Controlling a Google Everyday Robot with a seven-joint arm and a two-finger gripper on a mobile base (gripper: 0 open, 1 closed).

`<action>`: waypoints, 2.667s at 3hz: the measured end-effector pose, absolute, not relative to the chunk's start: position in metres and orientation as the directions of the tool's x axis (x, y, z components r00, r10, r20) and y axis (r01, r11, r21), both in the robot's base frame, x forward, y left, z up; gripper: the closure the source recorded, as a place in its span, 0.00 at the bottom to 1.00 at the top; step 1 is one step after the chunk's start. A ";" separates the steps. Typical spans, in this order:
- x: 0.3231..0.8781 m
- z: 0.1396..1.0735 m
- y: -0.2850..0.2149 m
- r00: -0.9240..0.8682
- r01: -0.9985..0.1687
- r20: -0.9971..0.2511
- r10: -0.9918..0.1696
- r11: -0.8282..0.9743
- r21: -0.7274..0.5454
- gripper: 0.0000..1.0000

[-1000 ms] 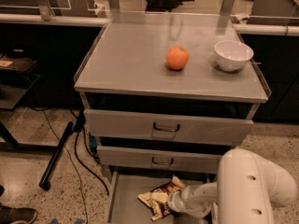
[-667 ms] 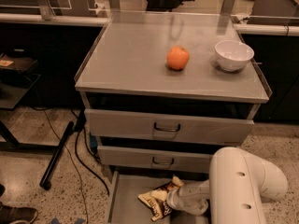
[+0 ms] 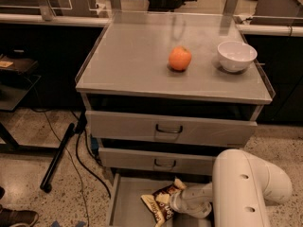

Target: Pick brown chip bag from bottom drawer and place on counter

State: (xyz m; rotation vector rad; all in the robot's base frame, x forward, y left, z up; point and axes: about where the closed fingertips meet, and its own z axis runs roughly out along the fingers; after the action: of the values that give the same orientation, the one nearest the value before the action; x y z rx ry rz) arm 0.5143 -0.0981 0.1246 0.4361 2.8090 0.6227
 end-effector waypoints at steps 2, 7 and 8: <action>0.514 0.125 -0.098 -0.929 0.236 -0.158 0.335 0.865 0.442 0.95; 0.480 0.206 -0.140 -0.908 0.274 -0.168 0.384 0.848 0.455 1.00; 0.476 0.209 -0.137 -0.915 0.267 -0.162 0.369 0.856 0.443 1.00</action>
Offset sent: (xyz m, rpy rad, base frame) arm 0.0000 0.0000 0.0000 0.0000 0.0000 0.0000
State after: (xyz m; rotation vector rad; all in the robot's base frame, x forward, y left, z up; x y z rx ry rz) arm 0.4757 -0.1371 0.2094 0.4859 2.7900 0.6151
